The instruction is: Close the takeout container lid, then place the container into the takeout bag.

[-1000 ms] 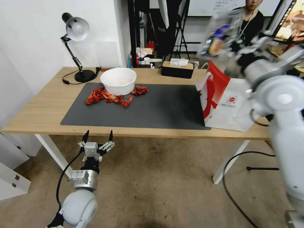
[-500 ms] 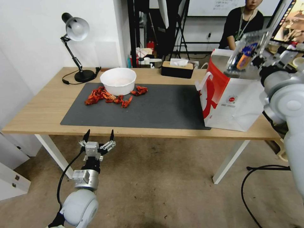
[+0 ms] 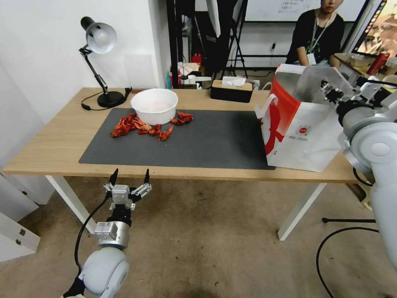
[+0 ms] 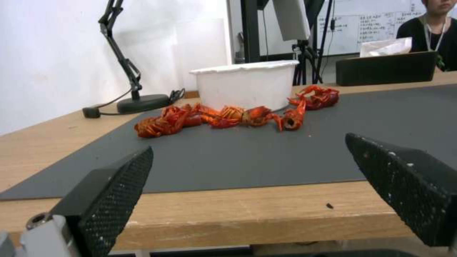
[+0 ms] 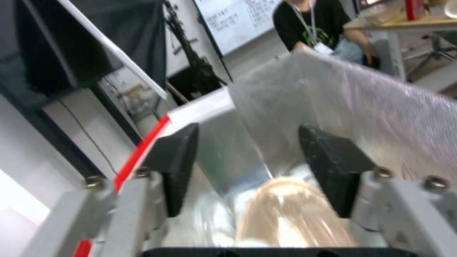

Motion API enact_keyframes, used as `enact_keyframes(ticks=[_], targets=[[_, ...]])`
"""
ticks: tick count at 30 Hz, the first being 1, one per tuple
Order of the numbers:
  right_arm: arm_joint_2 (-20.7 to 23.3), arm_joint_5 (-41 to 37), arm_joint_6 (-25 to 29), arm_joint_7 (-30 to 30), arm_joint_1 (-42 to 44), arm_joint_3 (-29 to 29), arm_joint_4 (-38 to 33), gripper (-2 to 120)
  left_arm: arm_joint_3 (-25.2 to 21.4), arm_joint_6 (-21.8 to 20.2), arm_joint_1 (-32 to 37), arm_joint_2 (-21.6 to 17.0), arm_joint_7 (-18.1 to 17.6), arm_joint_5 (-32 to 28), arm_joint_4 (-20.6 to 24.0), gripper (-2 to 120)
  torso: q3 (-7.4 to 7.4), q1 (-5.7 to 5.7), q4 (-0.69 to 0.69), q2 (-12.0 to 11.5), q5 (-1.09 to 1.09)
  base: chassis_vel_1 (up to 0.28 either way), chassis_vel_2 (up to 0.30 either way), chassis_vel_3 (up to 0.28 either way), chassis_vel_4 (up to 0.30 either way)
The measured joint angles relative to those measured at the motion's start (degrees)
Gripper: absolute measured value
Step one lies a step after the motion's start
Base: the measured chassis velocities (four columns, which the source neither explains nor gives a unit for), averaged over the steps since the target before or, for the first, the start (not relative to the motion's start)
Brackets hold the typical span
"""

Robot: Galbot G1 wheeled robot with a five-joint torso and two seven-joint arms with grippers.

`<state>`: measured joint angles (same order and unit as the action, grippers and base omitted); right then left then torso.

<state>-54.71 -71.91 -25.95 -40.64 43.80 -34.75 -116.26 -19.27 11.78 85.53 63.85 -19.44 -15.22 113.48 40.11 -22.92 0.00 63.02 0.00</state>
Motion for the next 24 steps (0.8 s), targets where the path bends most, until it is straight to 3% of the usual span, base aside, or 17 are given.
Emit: enact_keyframes(ticks=[6, 11, 13, 15, 18, 19, 24], targets=[[0.3, -1.1, 11.9, 11.9, 0.9, -0.3, -2.0, 82, -0.2, 0.0, 0.0, -0.3, 0.0, -0.2, 0.1, 100, 0.00, 0.00, 0.01, 0.0, -0.01, 0.000, 0.000, 0.000, 0.000], [0.7, -0.1, 16.0, 18.8, 3.8, 0.8, -5.9, 93, -0.3, 0.0, 0.0, -0.3, 0.0, -0.3, 0.1, 100, 0.00, 0.00, 0.01, 0.0, -0.01, 0.000, 0.000, 0.000, 0.000], [0.9, 5.3, 17.4, 24.7, 8.7, 2.5, -9.5, 100, -0.3, 0.0, -0.2, -0.2, 0.0, -0.3, 0.0, 100, 0.00, 0.00, 0.01, 0.0, -0.01, 0.000, 0.000, 0.000, 0.000], [0.8, 8.1, 17.8, 26.8, 10.8, 3.1, -10.7, 100, -0.3, 0.0, -0.3, -0.2, 0.0, -0.3, -0.1, 100, 0.00, 0.01, 0.00, 0.0, 0.00, 0.000, 0.000, 0.000, 0.000], [-0.1, 21.1, 19.1, 31.8, 18.3, 5.1, -13.8, 100, -0.1, 0.0, -0.6, 0.0, -0.1, -0.3, -0.3, 100, 0.00, 0.01, 0.00, 0.0, -0.01, 0.000, 0.000, 0.000, 0.000], [-0.1, 21.1, 19.1, 31.8, 18.3, 5.1, -13.8, 100, -0.1, 0.0, -0.6, 0.0, -0.1, -0.3, -0.3, 100, 0.00, 0.01, 0.00, 0.0, -0.01, 0.000, 0.000, 0.000, 0.000], [-1.8, 37.2, 21.9, 32.4, 26.7, 6.7, -14.2, 100, 0.0, 0.0, -0.9, 0.2, 0.0, -0.3, -0.4, 100, -0.01, 0.00, 0.00, 0.0, -0.01, 0.000, 0.000, 0.000, 0.000]])
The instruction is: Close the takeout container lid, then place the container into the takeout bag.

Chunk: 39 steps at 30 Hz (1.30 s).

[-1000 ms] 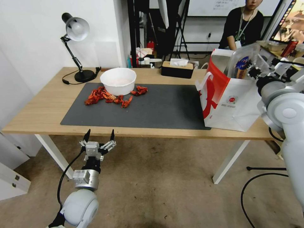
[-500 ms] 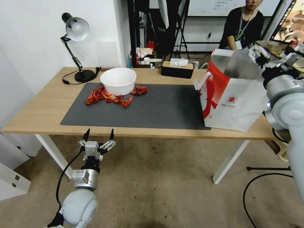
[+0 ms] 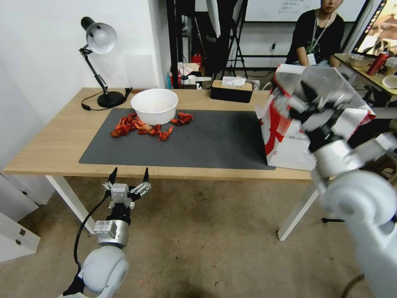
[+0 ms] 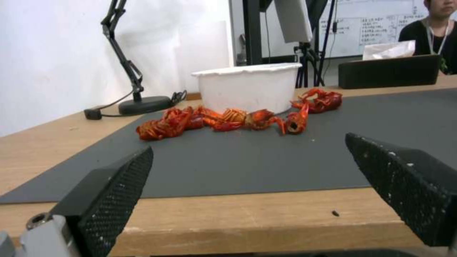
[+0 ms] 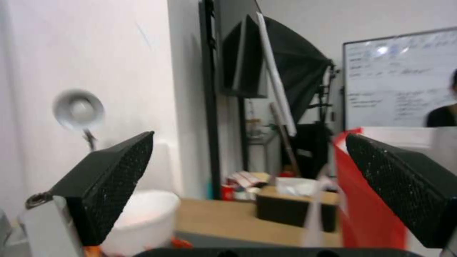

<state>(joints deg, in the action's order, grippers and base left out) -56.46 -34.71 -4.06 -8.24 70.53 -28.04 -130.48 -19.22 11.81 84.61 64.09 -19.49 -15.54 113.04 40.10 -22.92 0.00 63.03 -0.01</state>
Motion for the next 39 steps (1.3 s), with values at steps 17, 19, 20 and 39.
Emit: enact_keyframes(ticks=[17, 19, 20, 39], targets=[[-10.2, 25.5, 15.0, -11.1, 20.9, 4.2, 8.4, 100, 0.7, -0.1, -0.4, 0.6, 0.0, 0.0, -0.4, 100, 0.00, 0.00, 0.00, 0.0, -0.01, 0.000, 0.000, 0.000, 0.000], [-11.0, 26.4, 15.7, -12.0, 21.5, 5.1, 9.5, 100, 0.7, -0.1, -0.3, 0.7, 0.0, 0.0, -0.4, 100, 0.00, 0.00, 0.00, 0.0, 0.00, 0.000, 0.000, 0.000, 0.000], [-11.4, 26.9, 16.0, -12.4, 21.8, 5.7, 10.3, 100, 0.7, 0.0, -0.2, 0.7, 0.0, 0.0, -0.4, 100, 0.00, 0.00, 0.00, 0.0, 0.00, 0.000, 0.000, 0.000, 0.000], [-12.6, 27.9, 16.6, -12.8, 20.4, 8.2, 13.4, 100, 0.6, 1.8, 0.5, 0.7, 1.5, -0.5, -1.0, 100, 0.00, 0.00, 0.00, 0.0, 0.01, 0.000, 0.000, 0.000, 0.000]])
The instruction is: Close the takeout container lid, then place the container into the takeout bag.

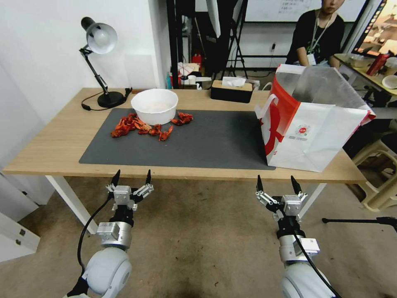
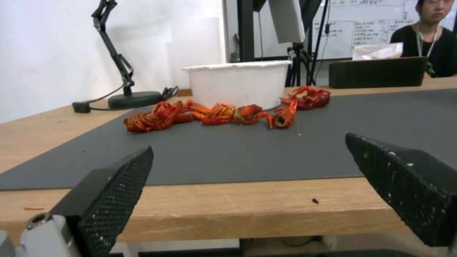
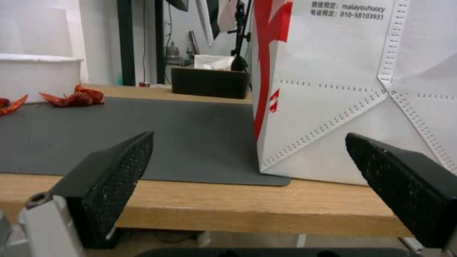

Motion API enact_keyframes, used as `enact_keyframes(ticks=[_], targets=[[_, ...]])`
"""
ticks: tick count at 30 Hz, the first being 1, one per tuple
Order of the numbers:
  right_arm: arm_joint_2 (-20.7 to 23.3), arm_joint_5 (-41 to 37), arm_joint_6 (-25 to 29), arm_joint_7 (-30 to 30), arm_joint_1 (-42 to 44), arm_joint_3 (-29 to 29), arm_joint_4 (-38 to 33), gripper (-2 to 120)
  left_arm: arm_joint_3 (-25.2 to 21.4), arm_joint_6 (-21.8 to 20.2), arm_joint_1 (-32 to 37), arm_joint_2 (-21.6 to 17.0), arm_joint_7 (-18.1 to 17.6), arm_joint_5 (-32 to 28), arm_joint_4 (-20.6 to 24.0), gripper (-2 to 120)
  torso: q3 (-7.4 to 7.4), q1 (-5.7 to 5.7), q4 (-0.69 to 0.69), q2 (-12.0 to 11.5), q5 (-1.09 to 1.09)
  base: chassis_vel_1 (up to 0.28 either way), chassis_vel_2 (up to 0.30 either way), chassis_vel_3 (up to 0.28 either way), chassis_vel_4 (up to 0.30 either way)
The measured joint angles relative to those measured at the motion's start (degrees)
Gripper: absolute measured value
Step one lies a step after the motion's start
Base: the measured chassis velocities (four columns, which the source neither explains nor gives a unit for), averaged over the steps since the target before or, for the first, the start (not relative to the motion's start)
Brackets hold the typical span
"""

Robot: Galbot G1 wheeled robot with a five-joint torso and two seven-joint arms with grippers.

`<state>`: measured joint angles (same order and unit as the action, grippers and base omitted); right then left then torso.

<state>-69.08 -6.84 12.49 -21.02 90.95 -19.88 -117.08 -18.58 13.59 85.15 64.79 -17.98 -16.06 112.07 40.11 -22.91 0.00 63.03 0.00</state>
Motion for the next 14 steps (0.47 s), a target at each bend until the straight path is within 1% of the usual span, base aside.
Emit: enact_keyframes(ticks=[14], targets=[[0.0, -0.2, -0.1, 0.1, -0.1, 0.0, 0.0, 100, -0.1, 0.1, 0.0, 0.0, 0.2, 0.0, 0.0, 100, 0.00, 0.00, 0.00, 0.0, 0.00, 0.000, 0.000, 0.000, 0.000]])
